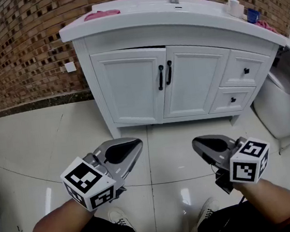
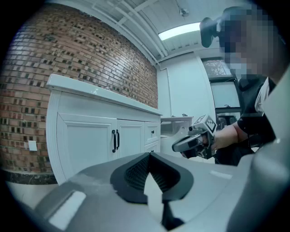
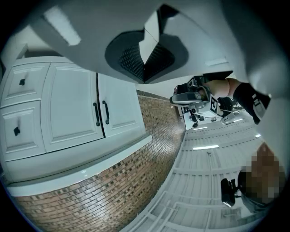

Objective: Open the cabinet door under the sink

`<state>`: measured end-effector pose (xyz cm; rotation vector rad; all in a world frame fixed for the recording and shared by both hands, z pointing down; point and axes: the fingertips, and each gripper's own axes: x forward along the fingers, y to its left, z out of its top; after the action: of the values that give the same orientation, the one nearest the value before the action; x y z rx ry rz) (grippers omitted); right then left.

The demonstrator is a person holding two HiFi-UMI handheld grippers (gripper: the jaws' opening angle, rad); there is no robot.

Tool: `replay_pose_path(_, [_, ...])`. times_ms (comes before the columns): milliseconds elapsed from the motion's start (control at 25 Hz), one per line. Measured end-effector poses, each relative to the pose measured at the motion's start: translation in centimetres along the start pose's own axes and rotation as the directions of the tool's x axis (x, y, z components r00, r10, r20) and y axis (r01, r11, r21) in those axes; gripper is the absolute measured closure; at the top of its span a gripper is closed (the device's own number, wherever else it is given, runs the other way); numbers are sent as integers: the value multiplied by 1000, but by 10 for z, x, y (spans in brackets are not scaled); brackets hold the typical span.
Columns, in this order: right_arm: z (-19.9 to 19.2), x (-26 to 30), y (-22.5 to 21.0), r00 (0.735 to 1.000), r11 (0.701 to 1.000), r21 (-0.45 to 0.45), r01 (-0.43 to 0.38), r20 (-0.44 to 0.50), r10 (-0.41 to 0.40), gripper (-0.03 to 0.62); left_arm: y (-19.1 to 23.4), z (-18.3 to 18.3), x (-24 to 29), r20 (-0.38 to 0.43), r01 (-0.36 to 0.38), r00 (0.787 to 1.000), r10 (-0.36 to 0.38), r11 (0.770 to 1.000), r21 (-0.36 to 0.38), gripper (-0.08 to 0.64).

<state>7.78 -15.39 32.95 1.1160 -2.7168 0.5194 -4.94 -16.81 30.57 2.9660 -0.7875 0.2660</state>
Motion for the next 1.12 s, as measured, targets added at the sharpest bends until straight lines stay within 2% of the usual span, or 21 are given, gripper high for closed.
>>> replay_pose_path(520, [6, -1, -2, 1000, 1000, 0, 0, 26, 0, 586, 6, 3, 9, 31, -24, 999, 24, 1000, 16, 552])
replay_pose_path(760, [15, 0, -4, 999, 1000, -3, 1, 46, -1, 586, 36, 12, 26, 74, -86, 994, 86, 996, -5, 552])
replay_pose_path(920, [25, 2, -5, 998, 1000, -26, 10, 67, -9, 586, 48, 20, 46, 84, -104, 992, 98, 993, 64, 551])
replay_pose_path(1120, [33, 6, -7, 997, 999, -31, 18, 79, -15, 586, 69, 20, 81, 57, -103, 994, 97, 986, 128, 456])
